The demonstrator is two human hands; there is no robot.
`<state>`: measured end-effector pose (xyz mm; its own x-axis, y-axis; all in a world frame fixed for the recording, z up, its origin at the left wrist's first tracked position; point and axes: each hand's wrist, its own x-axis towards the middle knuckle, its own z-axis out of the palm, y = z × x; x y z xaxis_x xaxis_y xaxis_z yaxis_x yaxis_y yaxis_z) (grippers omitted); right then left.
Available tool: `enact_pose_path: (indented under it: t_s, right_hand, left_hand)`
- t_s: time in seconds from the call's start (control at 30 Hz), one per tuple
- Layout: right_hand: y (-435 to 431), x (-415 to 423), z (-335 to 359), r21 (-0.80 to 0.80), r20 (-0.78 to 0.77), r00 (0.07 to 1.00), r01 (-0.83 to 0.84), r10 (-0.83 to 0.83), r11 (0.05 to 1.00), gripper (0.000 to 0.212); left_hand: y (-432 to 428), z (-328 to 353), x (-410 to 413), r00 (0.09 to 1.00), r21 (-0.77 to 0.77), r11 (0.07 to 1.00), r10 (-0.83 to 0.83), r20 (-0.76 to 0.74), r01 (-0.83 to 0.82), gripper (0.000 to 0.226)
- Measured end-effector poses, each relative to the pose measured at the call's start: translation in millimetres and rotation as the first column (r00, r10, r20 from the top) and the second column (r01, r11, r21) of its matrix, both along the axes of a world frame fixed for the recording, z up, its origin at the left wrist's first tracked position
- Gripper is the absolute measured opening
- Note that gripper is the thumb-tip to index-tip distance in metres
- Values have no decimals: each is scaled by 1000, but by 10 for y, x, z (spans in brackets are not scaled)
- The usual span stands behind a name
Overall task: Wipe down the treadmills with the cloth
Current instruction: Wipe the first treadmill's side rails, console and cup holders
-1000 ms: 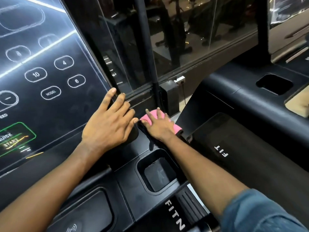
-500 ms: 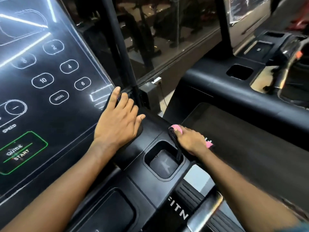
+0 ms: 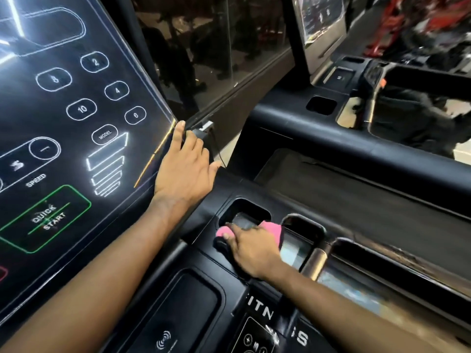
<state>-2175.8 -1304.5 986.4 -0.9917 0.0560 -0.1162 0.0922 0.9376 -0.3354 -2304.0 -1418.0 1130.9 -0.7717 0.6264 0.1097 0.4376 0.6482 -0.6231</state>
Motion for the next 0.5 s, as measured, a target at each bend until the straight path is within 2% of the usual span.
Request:
enact_pose_path:
  t_s: [0.07,0.13,0.2,0.27,0.33,0.43,0.5]
  right_hand:
    - [-221,-207,45,-125,18,980,197,-196,972,39]
    - [-355,-355,93,-229,4,947,313,-320,922,37]
    - [-364,-344,120,-142,25,968,250,-249,958,49]
    - [-250,-204,190,-64,176,978,120,-107,991,66]
    - [-108,-109,200,-48,245,969,23,-11,999,75]
    - [-32,-236,215,2,240,968,-73,71,997,74]
    - [-148,-379,204,-114,223,975,-1,26,994,65]
  left_hand:
    - [-1,-2,10,1000,-1,1000,-1,8,1,69]
    - [0,-7,6,1000,-3,1000,-3,0,3,69]
    - [-2,-2,5,1000,-5,1000,1,-4,-1,69]
    - [14,-6,-2,1000,-1,1000,5,-13,-5,69]
    - [19,0,2,1000,-15,1000,21,-5,-21,68]
    - [30,-32,-17,999,-9,1000,6,-41,-6,67]
    - [32,-45,-24,999,-6,1000,9,-51,-10,66]
